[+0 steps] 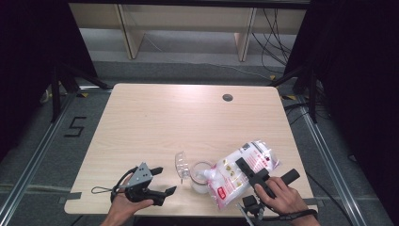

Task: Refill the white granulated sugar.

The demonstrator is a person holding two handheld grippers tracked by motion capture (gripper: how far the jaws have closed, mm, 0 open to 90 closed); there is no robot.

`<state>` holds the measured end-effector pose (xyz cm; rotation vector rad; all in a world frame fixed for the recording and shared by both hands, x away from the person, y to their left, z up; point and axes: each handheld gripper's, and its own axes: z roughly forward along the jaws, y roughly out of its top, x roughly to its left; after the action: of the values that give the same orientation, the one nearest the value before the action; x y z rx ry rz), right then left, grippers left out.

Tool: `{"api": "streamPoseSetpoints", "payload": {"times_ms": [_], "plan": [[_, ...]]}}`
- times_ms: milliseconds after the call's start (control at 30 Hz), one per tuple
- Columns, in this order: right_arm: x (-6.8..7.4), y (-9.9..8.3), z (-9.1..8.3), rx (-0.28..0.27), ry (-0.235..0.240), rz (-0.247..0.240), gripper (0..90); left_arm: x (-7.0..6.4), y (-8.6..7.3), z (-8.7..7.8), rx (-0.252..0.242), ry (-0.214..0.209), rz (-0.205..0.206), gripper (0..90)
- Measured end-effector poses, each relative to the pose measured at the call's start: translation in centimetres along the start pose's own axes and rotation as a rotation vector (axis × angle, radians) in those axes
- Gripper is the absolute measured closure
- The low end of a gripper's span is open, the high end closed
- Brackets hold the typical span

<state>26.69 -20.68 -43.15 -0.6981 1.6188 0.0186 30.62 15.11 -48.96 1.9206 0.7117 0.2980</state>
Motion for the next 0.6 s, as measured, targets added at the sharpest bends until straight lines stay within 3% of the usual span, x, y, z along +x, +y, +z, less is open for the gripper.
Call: {"api": "streamPoseSetpoints", "payload": {"times_ms": [300, 333, 600], "plan": [[0.08, -0.08, -0.02, 0.004, -0.007, 0.007, 64.3, 0.00, 0.00, 0.00, 0.000, 0.000, 0.001, 16.1], [0.02, -0.08, -0.03, 0.003, -0.002, 0.005, 64.3, -0.14, -0.04, 0.02, 0.003, 0.002, -0.026, 16.1], [0.09, -0.06, 0.00, -0.001, -0.006, 0.002, 64.3, -0.13, -0.05, 0.02, -0.001, 0.003, -0.023, 16.1]]}}
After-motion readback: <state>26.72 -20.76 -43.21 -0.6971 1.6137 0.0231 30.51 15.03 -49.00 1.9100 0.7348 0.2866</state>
